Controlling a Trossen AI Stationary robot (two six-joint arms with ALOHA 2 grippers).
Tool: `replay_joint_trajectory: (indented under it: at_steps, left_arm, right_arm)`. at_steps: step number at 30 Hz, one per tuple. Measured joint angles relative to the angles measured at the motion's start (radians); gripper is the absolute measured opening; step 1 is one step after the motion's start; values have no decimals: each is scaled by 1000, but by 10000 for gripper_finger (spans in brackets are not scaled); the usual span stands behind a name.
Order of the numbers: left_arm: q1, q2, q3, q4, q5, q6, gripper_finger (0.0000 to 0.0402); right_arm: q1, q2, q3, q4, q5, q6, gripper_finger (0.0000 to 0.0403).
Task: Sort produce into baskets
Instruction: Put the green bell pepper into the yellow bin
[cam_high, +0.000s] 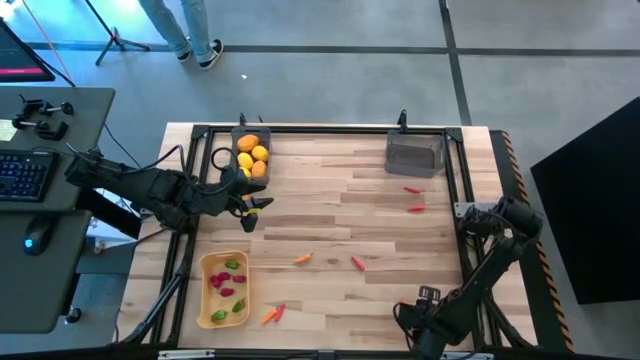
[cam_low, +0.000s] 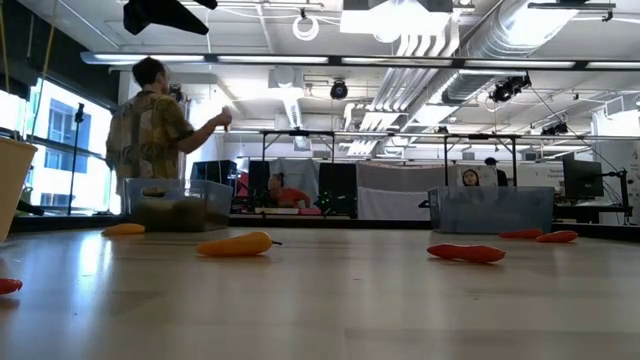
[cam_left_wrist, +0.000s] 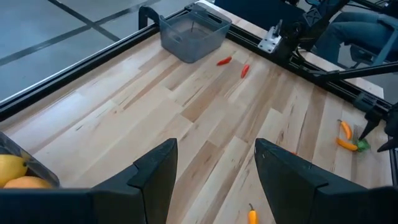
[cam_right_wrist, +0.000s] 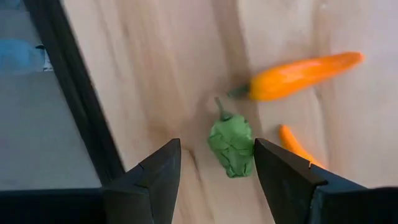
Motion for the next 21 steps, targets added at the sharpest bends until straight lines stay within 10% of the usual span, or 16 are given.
replay_joint_trajectory:
  at_steps: [13, 21]
  left_arm:
    - [0, -7, 0, 35, 45, -1, 200]
    - [0, -131, 2, 188, 116, 172, 200]
  right_arm:
    - [-17, 42, 0, 42, -36, 13, 101]
    - [-72, -233, 3, -96, 71, -8, 10]
